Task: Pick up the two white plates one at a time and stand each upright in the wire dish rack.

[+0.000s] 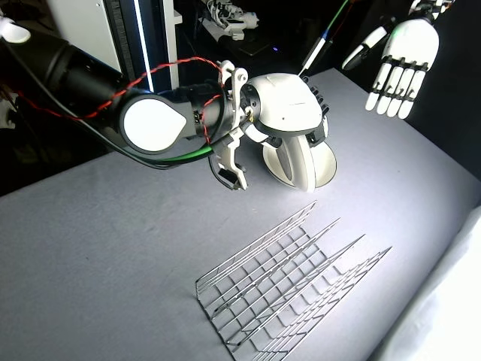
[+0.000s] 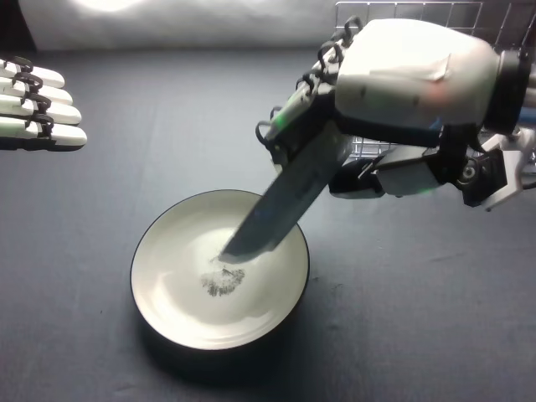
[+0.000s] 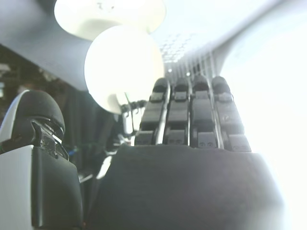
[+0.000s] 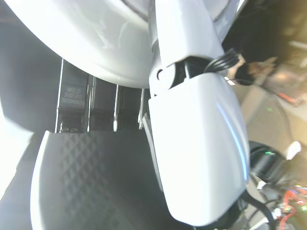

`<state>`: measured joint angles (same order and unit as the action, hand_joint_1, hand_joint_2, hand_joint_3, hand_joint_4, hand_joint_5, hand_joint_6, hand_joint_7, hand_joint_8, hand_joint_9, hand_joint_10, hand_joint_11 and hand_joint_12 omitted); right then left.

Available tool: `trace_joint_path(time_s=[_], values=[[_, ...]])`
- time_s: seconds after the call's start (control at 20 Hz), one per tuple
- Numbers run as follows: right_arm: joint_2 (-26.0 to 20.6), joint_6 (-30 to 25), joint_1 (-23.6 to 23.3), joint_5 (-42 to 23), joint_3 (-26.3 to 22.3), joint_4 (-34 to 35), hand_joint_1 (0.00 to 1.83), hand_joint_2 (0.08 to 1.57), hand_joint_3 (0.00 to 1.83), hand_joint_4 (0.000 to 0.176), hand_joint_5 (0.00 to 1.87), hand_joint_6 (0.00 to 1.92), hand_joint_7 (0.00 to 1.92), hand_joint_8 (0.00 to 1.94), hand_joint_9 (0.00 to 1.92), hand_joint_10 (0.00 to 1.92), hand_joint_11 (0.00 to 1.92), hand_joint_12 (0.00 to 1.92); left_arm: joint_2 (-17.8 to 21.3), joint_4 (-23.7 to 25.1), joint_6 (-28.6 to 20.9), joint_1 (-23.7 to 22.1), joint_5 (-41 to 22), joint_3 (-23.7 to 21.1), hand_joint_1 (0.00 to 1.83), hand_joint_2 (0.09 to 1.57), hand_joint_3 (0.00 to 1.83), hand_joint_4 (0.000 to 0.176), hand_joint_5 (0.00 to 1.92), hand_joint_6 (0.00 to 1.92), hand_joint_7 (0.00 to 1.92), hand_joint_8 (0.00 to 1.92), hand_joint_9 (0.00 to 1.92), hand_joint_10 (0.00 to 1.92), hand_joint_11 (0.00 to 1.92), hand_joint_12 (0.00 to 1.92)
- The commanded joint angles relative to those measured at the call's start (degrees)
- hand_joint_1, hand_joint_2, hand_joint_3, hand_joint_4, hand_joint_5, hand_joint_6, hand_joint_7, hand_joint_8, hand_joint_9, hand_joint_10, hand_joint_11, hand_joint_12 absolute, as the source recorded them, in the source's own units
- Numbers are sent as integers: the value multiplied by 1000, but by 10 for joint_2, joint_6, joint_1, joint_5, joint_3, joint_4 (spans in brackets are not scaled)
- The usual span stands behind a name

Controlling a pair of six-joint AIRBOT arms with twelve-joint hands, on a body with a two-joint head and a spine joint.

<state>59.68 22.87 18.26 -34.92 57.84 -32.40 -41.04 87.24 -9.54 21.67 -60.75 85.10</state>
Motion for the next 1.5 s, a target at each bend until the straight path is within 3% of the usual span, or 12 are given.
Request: trace_joint_path(time_s=[0.0,0.35,0.55,0.75,0.9,1.1,1.45], values=[[-3,-3,-11,-67,-5,31,1494,1092,0,0,893,978,967,908,1011,953,882,1494,3,-47,-3,-5,-14,6,0,1094,1,0,0,0,0,0,0,0,0,0],[-12,-10,-29,-53,-26,147,1492,1096,1,0,895,987,966,911,988,978,865,1514,-19,-47,-3,-4,-30,48,0,1096,2,0,0,0,0,0,0,0,0,0],[-14,-13,-60,-28,-36,213,1491,1104,1,0,886,1032,935,961,957,1001,874,1500,-18,-47,-3,-4,-31,44,0,1082,0,0,0,0,0,0,0,0,0,0],[-16,-13,-88,-8,-42,254,1493,1091,0,0,907,957,975,903,998,962,883,1496,-18,-47,-3,-4,-33,39,0,1096,2,0,0,0,0,0,0,0,0,0],[-17,-12,-103,9,-44,274,1490,1111,2,0,867,1051,922,992,937,1026,855,1526,-18,-47,-3,-5,-34,35,0,1096,2,0,0,0,0,0,0,0,0,0],[-23,-12,-118,21,-44,302,1491,1102,0,0,900,1026,959,928,943,1006,864,1503,-18,-47,-2,-6,-38,34,0,1101,3,0,0,0,0,0,0,0,0,0],[-42,-11,-133,41,-43,372,1489,1117,1,0,875,1076,917,1000,904,1055,838,1528,-17,-47,-1,-7,-41,26,0,1093,0,0,0,0,0,0,0,0,0,0]])
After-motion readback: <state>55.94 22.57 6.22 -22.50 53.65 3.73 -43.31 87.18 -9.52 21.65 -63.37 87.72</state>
